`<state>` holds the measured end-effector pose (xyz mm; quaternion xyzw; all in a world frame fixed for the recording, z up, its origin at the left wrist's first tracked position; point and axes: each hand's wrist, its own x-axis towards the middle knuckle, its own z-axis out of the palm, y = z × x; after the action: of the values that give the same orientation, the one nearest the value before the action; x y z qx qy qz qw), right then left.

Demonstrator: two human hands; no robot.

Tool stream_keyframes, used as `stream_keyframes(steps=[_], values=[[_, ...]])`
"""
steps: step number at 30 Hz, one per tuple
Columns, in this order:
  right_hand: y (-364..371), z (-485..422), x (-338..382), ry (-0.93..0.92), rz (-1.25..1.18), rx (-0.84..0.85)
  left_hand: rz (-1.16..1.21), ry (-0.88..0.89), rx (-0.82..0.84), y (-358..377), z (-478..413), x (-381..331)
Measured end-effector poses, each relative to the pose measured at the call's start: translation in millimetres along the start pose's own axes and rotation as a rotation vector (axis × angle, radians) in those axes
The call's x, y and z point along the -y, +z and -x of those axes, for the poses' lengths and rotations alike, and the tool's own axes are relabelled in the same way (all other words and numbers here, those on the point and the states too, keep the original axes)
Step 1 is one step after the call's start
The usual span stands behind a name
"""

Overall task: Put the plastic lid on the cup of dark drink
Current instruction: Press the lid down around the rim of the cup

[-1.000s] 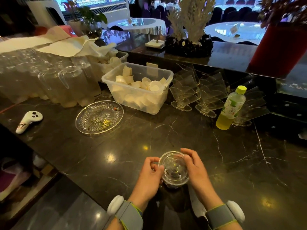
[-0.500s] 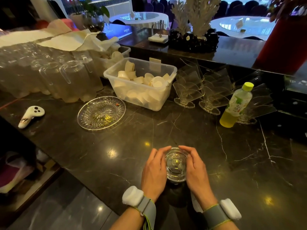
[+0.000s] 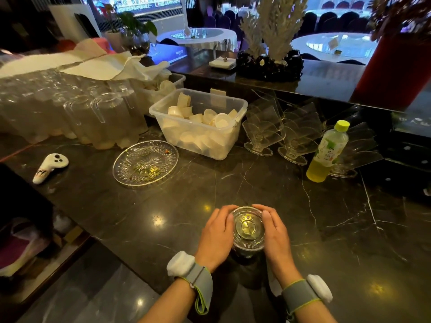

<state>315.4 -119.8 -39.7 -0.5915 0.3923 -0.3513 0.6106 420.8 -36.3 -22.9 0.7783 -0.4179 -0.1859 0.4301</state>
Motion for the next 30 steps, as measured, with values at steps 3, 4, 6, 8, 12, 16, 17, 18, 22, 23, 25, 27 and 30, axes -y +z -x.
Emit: stream_keyframes(steps=[3, 4, 6, 8, 12, 16, 17, 18, 22, 23, 25, 27, 30], values=[[-6, -6, 1, 0.006, 0.013, -0.001, 0.018, -0.010, 0.038, 1, -3, -6], [-9, -8, 2, 0.007, 0.017, -0.014, 0.040, -0.021, 0.061, 2, -4, -8], [-19, -15, 4, 0.010, 0.012, -0.068, 0.114, -0.051, 0.118, 9, -6, -15], [-27, -20, 5, 0.016, 0.008, -0.114, 0.160, -0.080, 0.202, 17, -6, -20], [-33, -22, 0, 0.005, 0.018, -0.120, 0.157, -0.065, 0.250, 30, -4, -23], [-37, -27, -2, 0.011, 0.031, -0.106, 0.197, -0.106, 0.217, 43, -5, -22], [-37, -29, -2, 0.007, 0.050, -0.106, 0.232, -0.138, 0.226, 46, -4, -21], [-38, -34, 0, 0.001, 0.068, -0.115, 0.281, -0.169, 0.234, 51, -8, -22], [-45, -60, 7, 0.018, 0.149, -0.217, 0.505, -0.335, 0.181, 72, -42, -23], [-49, -66, 7, 0.036, 0.159, -0.256, 0.534, -0.358, 0.159, 78, -52, -25], [-59, -76, 4, 0.058, 0.144, -0.312, 0.558, -0.369, 0.127, 89, -73, -29], [-70, -80, 1, 0.071, 0.124, -0.315, 0.567, -0.378, 0.123, 101, -95, -36], [-92, -79, -1, 0.098, 0.096, -0.265, 0.570, -0.400, 0.163, 116, -129, -48]])
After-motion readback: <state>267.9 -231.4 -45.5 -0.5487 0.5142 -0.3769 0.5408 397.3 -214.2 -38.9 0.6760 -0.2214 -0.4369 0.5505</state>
